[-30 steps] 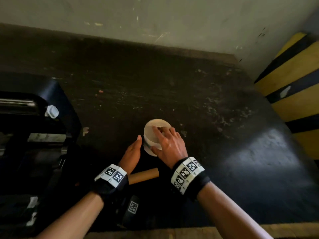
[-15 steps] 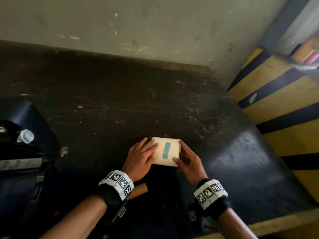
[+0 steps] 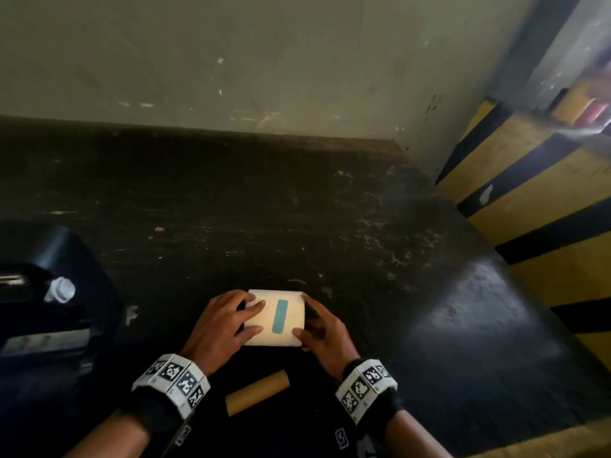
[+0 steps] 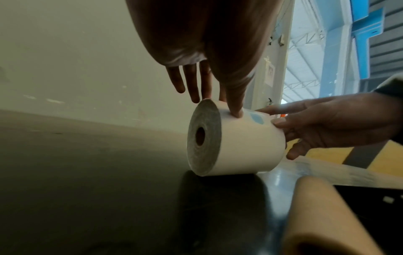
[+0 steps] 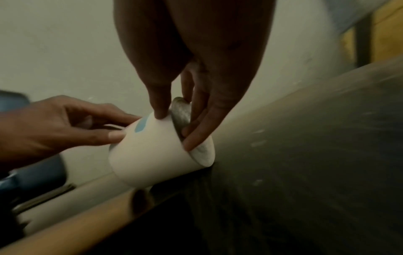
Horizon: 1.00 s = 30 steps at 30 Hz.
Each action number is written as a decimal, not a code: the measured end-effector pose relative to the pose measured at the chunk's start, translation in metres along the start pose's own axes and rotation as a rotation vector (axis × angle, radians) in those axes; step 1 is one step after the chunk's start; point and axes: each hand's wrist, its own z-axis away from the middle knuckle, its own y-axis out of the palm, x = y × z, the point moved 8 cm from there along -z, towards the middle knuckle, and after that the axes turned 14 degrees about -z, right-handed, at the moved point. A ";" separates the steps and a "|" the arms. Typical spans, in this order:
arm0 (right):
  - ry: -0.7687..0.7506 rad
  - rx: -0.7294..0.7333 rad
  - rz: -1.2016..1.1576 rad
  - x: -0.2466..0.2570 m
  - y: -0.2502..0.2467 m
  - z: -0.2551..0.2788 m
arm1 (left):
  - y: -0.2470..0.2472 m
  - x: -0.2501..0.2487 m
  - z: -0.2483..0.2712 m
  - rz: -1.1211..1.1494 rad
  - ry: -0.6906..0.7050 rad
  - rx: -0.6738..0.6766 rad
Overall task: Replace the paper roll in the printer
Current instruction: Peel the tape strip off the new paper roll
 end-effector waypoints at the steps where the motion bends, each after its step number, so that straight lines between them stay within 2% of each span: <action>1: -0.026 -0.006 0.096 0.005 0.005 -0.002 | 0.000 0.005 0.004 -0.020 -0.002 -0.002; 4: -0.193 -0.106 0.462 0.028 0.010 -0.005 | -0.002 0.010 0.008 -0.061 -0.011 -0.018; 6: -0.309 -0.100 0.611 0.043 0.017 -0.008 | -0.003 0.007 0.009 -0.086 0.002 -0.030; 8: -0.373 -0.092 0.655 0.049 0.021 -0.012 | -0.004 0.005 0.011 -0.115 0.002 -0.031; 11: -0.433 -0.168 0.572 0.049 0.022 -0.012 | -0.005 0.004 0.014 -0.123 -0.017 -0.024; 18: -0.310 -0.252 0.404 0.044 0.031 -0.011 | -0.005 -0.004 0.017 -0.139 -0.002 0.019; 23: -0.287 -0.083 0.349 0.044 0.039 0.009 | -0.007 -0.002 0.011 -0.091 -0.032 0.037; 27: -0.341 -0.201 0.233 0.043 0.000 0.041 | -0.003 0.003 0.008 -0.001 -0.085 0.072; 30: -0.203 -0.179 0.365 0.014 -0.030 0.051 | -0.003 0.001 0.010 0.019 -0.134 0.087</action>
